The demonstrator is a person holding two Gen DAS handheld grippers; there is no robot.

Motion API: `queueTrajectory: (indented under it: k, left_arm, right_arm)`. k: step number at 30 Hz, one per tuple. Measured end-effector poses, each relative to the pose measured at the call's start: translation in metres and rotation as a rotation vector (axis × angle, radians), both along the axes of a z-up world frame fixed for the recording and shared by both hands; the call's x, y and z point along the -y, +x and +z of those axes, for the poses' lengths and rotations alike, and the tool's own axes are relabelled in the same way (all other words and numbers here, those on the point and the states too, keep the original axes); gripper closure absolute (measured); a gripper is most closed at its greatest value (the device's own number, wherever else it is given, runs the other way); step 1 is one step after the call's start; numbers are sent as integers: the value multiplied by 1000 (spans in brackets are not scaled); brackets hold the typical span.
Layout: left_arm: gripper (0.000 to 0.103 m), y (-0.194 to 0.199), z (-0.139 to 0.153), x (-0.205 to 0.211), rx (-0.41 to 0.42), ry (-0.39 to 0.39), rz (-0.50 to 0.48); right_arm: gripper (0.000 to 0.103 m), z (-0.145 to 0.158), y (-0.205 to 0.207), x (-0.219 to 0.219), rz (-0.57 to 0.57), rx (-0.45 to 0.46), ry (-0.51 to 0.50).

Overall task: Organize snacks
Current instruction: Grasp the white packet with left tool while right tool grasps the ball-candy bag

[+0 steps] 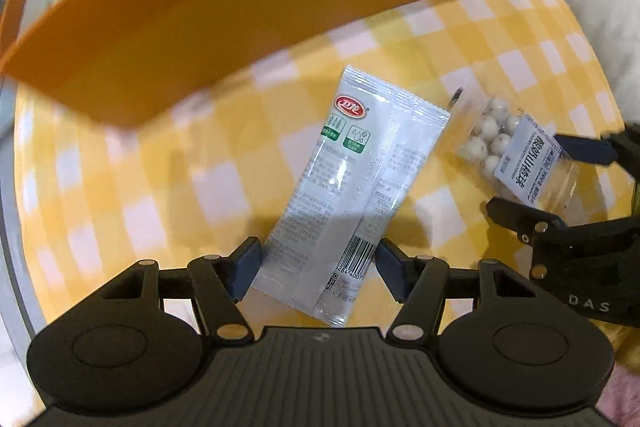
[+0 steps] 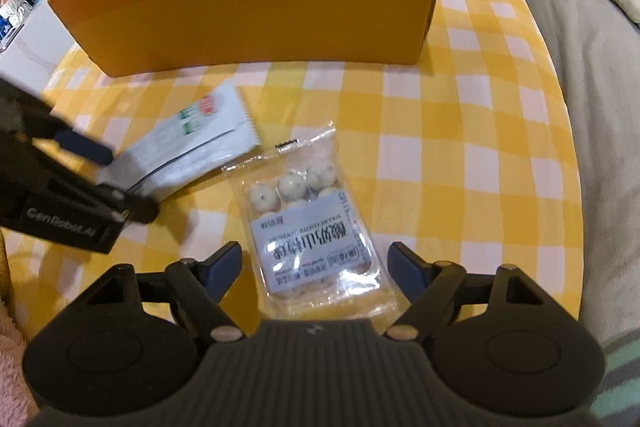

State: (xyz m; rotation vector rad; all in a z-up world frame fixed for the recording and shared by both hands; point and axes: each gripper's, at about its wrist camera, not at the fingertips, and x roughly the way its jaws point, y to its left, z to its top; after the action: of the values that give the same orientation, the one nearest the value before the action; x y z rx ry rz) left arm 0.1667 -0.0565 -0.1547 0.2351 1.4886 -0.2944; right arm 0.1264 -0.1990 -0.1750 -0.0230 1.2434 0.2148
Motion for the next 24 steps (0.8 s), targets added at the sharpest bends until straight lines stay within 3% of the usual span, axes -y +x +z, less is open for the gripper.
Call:
queueTrajectory:
  k: [5,8,15,18,24]
  left_arm:
    - [31,-16,-1,-15,-57,-40,139]
    - [30,-24,-1,-22,-70,-62,162]
    - [21,-32,4,-24,14,-96,108]
    - [17,-39,7,-22,67,-77,2]
    - [15,-36,0,-16,109,-45,-143]
  right_arm:
    - [35,2,-3,4,-23,-37,22]
    - [35,3,-6,6,-37,-56,68]
    - [37,10,-12,9,-50,-21,108]
    - [30,15,-14,6,-41,25,83]
    - [33,14,-13,-2,-9,78,47]
